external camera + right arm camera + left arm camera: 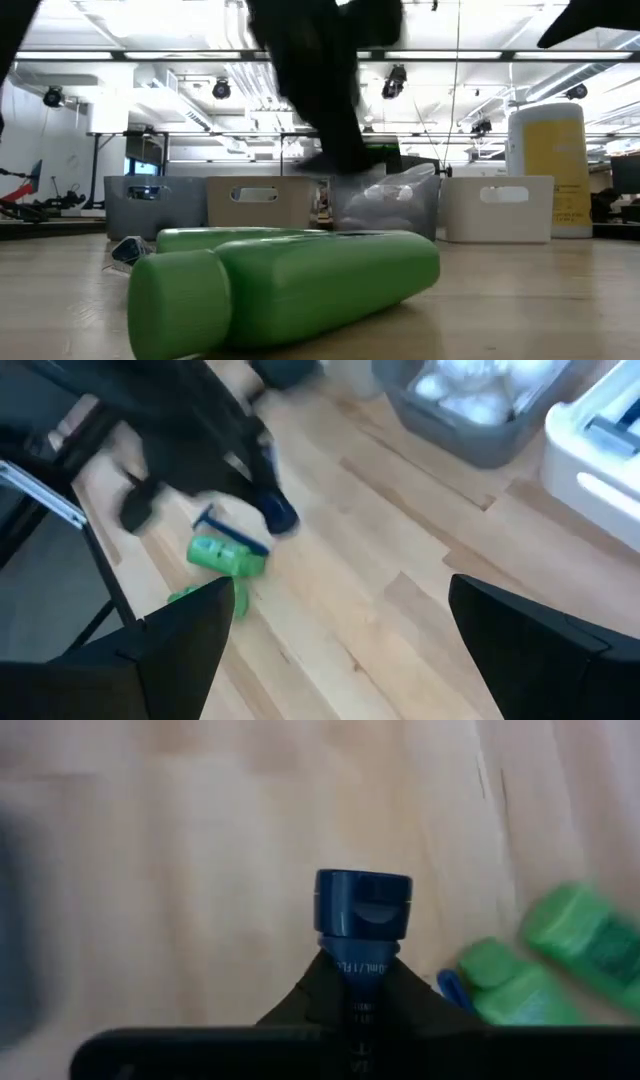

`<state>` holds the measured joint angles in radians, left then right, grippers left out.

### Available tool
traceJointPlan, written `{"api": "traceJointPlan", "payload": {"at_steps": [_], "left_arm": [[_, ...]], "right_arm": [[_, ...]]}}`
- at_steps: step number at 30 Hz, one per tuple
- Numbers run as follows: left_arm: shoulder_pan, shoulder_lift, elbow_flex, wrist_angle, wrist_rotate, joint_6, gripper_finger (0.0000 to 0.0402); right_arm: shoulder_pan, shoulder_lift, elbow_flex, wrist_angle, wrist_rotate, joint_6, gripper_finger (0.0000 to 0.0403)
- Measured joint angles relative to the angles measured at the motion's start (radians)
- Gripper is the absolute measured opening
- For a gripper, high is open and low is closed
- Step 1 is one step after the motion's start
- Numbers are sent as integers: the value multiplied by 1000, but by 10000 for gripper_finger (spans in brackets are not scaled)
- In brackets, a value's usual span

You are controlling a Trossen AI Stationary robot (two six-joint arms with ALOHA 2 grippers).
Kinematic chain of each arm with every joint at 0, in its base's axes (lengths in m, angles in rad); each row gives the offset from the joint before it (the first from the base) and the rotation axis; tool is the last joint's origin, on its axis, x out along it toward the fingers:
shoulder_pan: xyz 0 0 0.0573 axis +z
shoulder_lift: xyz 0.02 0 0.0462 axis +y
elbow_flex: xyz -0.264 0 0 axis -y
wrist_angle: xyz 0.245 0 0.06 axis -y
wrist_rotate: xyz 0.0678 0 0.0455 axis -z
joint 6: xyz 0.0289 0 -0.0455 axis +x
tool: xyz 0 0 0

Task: Pick & Place Travel size toiletries
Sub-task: Put the blue shaver cream into the left black bin, then put the blue razor into the white bin

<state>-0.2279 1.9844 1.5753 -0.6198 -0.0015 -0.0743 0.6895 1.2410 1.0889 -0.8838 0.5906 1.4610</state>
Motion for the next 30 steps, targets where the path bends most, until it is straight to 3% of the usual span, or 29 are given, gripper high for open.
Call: {"api": "traceJointPlan", "payload": {"at_steps": [4, 8, 11, 16, 21, 24, 26, 30], "left_arm": [[-5, -193, -37, -80, -247, -238, 29], [20, -380, -112, -243, -567, -541, 40], [92, -522, -218, -408, -678, -813, 39], [305, -715, -511, -373, -629, -982, 45], [520, -817, -734, -104, -459, -1000, 113], [581, -846, -789, 26, -427, -970, 170], [607, -860, -792, 26, -432, -957, 208], [594, -922, -724, 41, -392, -841, 271]], "right_arm": [[-2, -29, 0, -3, 76, -5, 363], [-3, -55, 0, -3, 165, -6, 364], [-3, -68, 0, -3, 201, -6, 363], [-3, -72, -1, -6, 224, -3, 363], [-12, -72, -5, -7, 224, 3, 364], [-25, -72, -5, -7, 224, 11, 363], [-29, -72, -5, -7, 224, 24, 363], [-31, -72, -6, -6, 214, 31, 364]]}}
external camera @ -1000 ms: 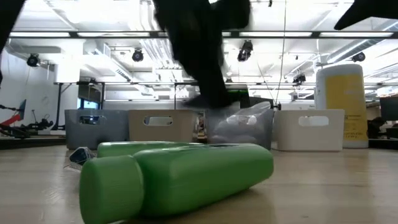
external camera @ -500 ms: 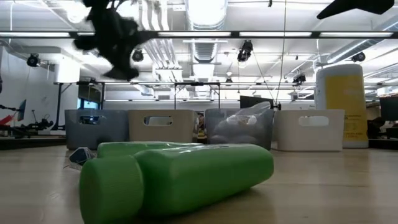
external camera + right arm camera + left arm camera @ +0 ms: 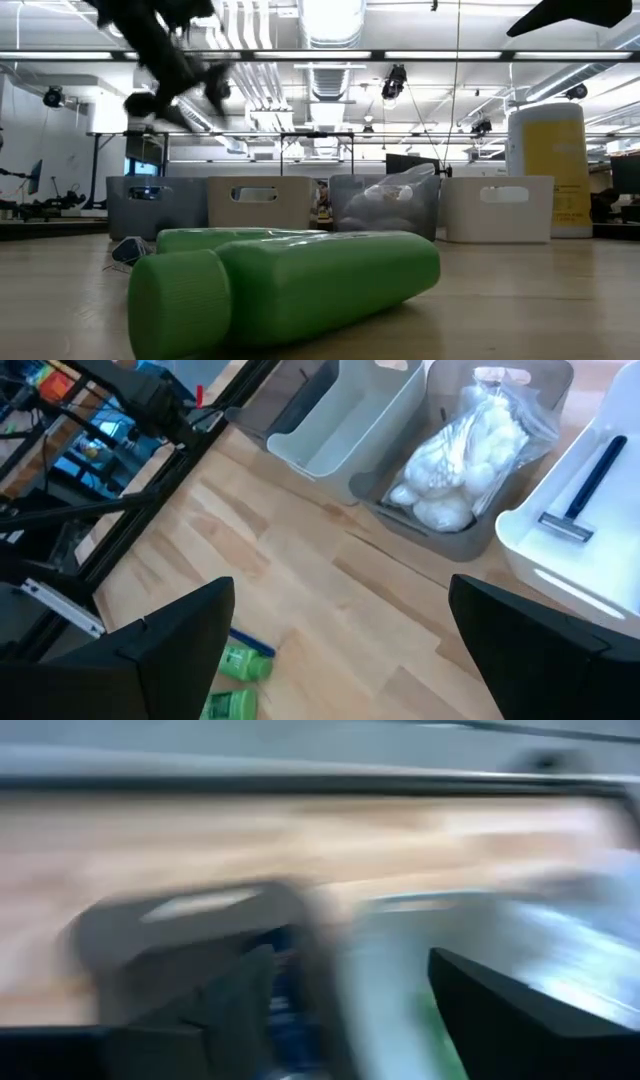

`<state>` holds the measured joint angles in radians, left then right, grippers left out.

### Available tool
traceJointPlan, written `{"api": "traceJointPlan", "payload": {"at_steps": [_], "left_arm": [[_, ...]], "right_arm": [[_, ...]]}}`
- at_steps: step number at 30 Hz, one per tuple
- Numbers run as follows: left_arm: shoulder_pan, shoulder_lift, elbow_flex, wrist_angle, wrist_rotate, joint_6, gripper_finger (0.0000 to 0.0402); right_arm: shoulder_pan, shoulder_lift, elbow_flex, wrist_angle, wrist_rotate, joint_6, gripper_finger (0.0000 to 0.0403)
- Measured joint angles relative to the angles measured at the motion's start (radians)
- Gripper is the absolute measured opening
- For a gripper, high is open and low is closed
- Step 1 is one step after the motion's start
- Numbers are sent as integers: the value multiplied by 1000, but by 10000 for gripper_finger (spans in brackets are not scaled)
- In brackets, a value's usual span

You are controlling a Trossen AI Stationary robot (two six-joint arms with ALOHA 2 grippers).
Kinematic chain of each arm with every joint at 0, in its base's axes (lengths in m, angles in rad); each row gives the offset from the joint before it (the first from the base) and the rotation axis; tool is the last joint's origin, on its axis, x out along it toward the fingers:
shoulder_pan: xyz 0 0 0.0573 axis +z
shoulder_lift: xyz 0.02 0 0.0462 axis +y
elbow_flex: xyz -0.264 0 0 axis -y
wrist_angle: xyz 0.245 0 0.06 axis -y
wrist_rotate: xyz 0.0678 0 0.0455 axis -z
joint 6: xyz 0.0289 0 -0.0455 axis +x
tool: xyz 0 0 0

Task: Pick & Place Travel size toiletries
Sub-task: Put the blue razor into the white bin

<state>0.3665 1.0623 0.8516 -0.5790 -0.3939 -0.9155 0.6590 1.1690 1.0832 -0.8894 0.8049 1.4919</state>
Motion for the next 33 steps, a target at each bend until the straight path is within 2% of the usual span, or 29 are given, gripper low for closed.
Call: {"api": "traceJointPlan", "payload": {"at_steps": [4, 6, 10, 13, 16, 22, 28, 33], "left_arm": [[-129, -52, 86, 144, 223, 288, 294], [-241, -54, 120, 193, 279, 372, 294], [-490, 10, 147, 180, 159, 424, 283], [-649, 124, 138, 171, -1, 341, 274], [-754, 273, 150, 178, -120, 250, 265], [-823, 564, 280, 156, -121, 207, 239], [-836, 773, 444, 81, 3, 252, 227], [-859, 874, 548, -28, 103, 267, 227]], "right_arm": [[1, 0, 0, 2, -40, -31, 364], [1, 4, 0, 3, -72, -74, 363], [0, 27, -1, 10, -128, -184, 363], [1, 52, -1, 14, -133, -233, 364], [2, 73, -1, 15, -133, -234, 363], [2, 105, 1, 51, -176, -242, 363], [19, 119, 1, 60, -208, -230, 363], [52, 122, 1, 62, -211, -186, 363]]}}
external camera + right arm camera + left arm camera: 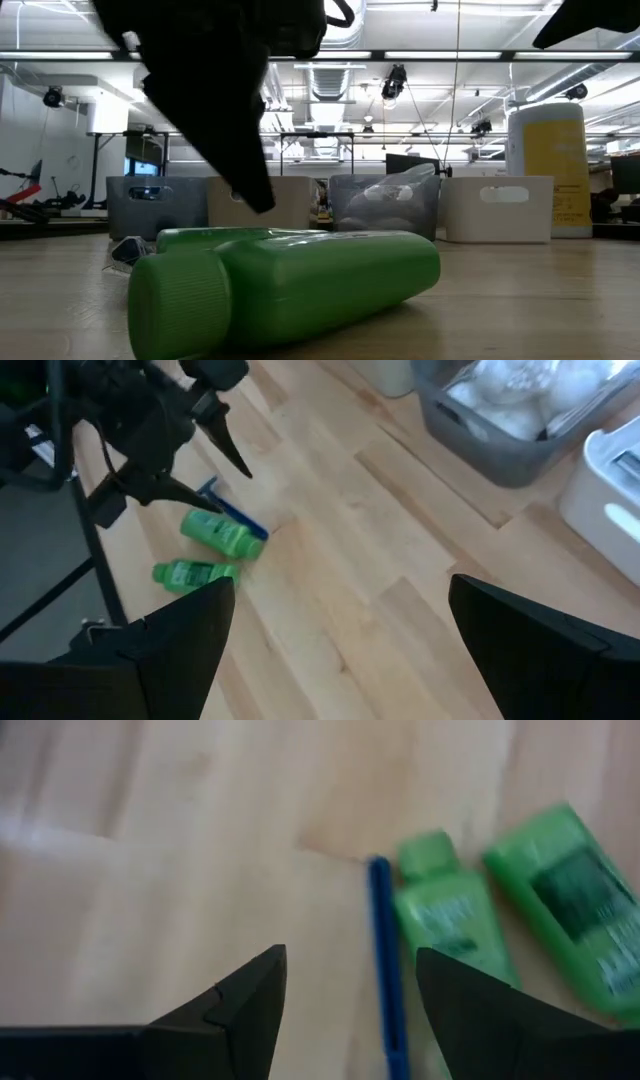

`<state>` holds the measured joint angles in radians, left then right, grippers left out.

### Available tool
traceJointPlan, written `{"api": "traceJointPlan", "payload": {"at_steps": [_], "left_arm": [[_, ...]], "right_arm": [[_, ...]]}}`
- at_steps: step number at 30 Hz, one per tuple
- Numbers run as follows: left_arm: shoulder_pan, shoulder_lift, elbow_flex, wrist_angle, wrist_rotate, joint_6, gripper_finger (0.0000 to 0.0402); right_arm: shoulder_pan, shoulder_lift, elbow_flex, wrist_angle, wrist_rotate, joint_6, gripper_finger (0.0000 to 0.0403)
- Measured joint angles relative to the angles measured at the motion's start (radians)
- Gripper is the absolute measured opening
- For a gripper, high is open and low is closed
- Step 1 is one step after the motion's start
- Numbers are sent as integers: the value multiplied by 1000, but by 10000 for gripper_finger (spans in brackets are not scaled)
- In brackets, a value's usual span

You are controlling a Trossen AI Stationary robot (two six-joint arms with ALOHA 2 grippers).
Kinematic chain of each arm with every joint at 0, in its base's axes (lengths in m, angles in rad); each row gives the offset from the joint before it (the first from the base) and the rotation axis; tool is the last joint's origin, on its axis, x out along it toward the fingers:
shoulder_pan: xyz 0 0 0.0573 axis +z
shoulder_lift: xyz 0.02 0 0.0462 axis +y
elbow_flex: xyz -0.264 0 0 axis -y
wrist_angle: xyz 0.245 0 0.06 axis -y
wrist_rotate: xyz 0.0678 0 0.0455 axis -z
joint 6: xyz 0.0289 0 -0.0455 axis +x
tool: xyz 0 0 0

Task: Pick & Place Travel size toiletries
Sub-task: Put the blue razor into the white bin

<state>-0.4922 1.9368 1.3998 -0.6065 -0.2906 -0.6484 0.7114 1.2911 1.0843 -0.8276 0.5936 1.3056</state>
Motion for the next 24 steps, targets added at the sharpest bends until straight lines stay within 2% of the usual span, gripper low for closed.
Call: {"api": "traceJointPlan", "payload": {"at_steps": [6, 19, 24], "left_arm": [[-40, 32, 27, -23, 2, 30, 227], [-36, 27, 3, -22, -131, -42, 227], [-35, 27, -29, 32, -76, -52, 227]], "right_arm": [[24, 0, 0, -1, 8, 23, 363], [24, 3, -4, -2, 11, 23, 363], [24, 3, -8, -4, 11, 19, 363]]}}
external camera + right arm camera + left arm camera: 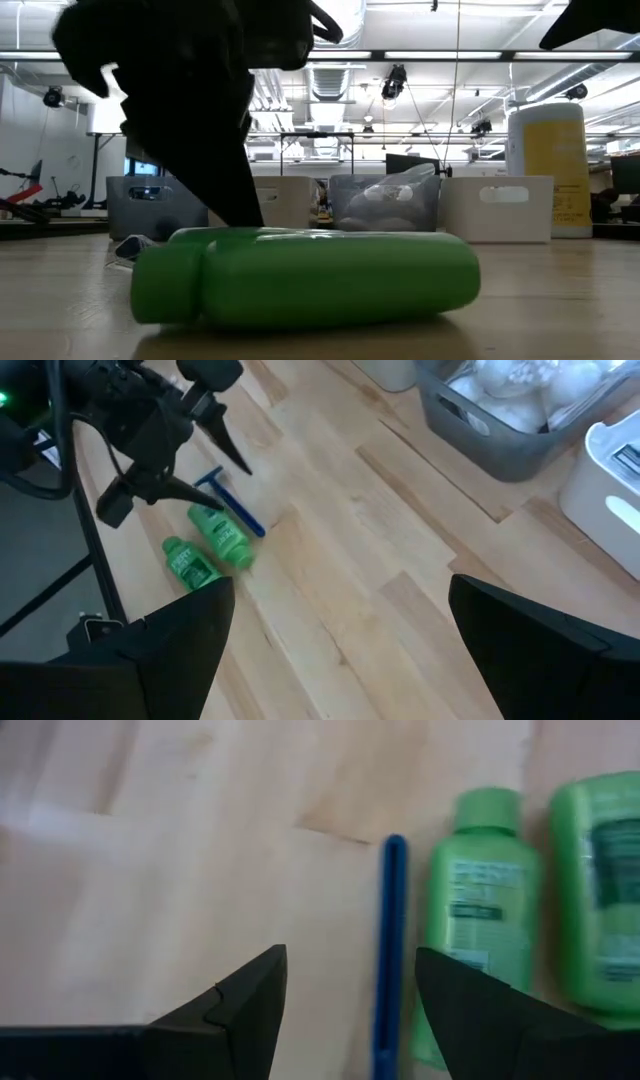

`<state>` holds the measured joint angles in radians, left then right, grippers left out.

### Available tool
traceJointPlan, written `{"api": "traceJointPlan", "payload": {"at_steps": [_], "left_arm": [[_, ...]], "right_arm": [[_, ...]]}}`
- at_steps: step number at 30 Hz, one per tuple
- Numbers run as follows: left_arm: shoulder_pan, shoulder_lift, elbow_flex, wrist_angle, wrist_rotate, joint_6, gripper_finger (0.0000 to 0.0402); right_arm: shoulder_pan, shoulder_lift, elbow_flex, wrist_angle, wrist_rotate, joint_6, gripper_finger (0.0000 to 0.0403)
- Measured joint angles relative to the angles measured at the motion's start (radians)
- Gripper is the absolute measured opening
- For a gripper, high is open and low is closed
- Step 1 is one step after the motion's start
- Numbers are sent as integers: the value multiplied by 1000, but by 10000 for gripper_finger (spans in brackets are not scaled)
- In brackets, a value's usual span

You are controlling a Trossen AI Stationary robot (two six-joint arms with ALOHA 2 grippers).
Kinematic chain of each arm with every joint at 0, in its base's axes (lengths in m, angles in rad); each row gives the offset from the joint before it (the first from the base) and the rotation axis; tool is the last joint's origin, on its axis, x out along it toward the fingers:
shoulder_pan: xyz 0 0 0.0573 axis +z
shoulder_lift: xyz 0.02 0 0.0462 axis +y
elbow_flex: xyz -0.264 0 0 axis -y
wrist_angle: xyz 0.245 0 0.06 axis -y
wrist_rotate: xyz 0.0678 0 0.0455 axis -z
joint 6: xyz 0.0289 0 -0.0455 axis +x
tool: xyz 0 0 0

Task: Pick & Place Travel size toiletries
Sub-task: Put the blue razor into the white bin

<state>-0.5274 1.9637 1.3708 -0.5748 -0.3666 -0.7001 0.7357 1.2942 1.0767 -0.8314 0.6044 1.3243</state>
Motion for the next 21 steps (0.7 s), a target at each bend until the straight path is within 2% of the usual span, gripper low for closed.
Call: {"api": "traceJointPlan", "payload": {"at_steps": [9, 15, 21], "left_arm": [[-10, 0, -4, 17, 84, 54, 227], [-1, 3, -47, 18, 89, 65, 224], [19, 0, -87, 60, 132, 62, 181]], "right_arm": [[-1, 0, -5, -2, 0, -20, 363], [-1, 0, -7, -2, 0, -23, 363], [-1, 0, -11, -2, 1, -23, 363]]}}
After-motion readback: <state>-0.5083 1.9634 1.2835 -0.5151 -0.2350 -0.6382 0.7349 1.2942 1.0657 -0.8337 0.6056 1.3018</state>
